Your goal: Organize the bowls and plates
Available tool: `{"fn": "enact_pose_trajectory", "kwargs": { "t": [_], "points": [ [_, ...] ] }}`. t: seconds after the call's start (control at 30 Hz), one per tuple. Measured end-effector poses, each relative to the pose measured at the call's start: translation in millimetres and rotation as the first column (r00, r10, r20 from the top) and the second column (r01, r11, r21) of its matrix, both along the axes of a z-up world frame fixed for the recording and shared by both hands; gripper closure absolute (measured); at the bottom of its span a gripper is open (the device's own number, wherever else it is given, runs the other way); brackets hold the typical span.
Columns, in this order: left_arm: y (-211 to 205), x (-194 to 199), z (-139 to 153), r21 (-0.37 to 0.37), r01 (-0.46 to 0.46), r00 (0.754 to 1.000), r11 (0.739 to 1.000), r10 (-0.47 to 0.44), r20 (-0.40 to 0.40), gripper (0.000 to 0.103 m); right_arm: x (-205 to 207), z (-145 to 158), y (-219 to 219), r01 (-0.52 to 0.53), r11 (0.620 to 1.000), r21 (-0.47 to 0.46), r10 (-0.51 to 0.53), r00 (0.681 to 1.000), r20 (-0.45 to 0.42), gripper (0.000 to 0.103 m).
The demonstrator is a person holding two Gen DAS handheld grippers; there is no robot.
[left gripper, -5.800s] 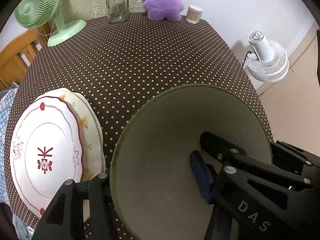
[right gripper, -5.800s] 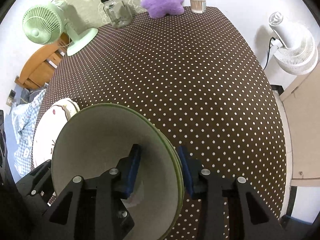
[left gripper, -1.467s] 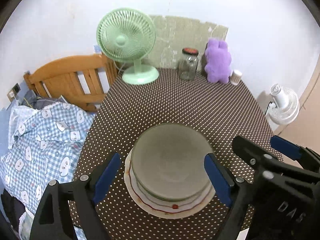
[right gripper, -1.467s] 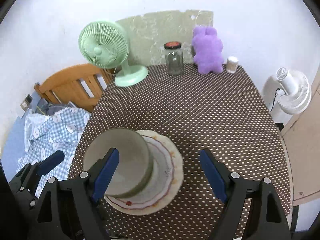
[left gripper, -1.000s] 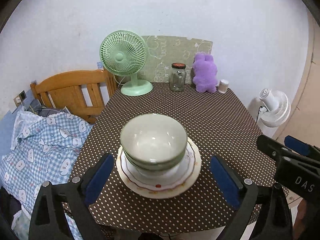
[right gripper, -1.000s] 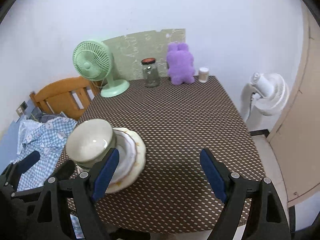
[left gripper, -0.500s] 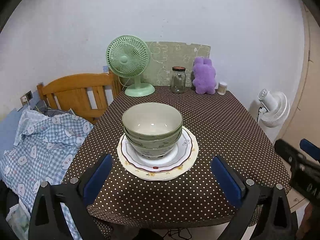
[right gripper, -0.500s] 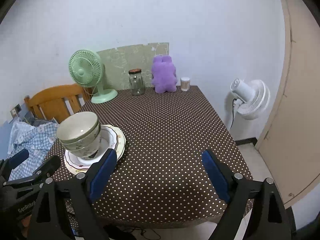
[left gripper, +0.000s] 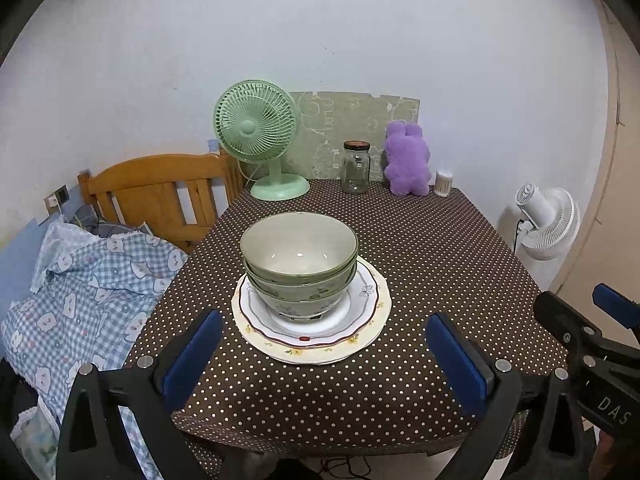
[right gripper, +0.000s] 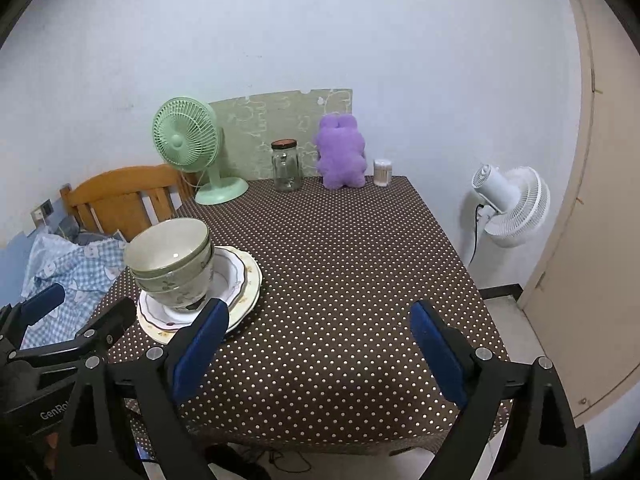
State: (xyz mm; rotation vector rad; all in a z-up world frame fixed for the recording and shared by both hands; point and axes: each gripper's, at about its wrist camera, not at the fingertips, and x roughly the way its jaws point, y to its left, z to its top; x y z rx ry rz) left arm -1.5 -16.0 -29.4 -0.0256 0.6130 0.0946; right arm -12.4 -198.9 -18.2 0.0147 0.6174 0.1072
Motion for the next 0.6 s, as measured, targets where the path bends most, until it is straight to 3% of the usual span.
{"fn": "enact_pose_trajectory", "kwargs": {
  "t": [0.6],
  "points": [
    [1.9, -0.3, 1.8, -0.023, 0.003, 1.000, 1.000, -0.003, 0.000, 0.001, 3.6, -3.7, 2.8, 0.012, 1.000, 0.002, -0.012, 0.999, -0.035, 0.009]
  ]
}}
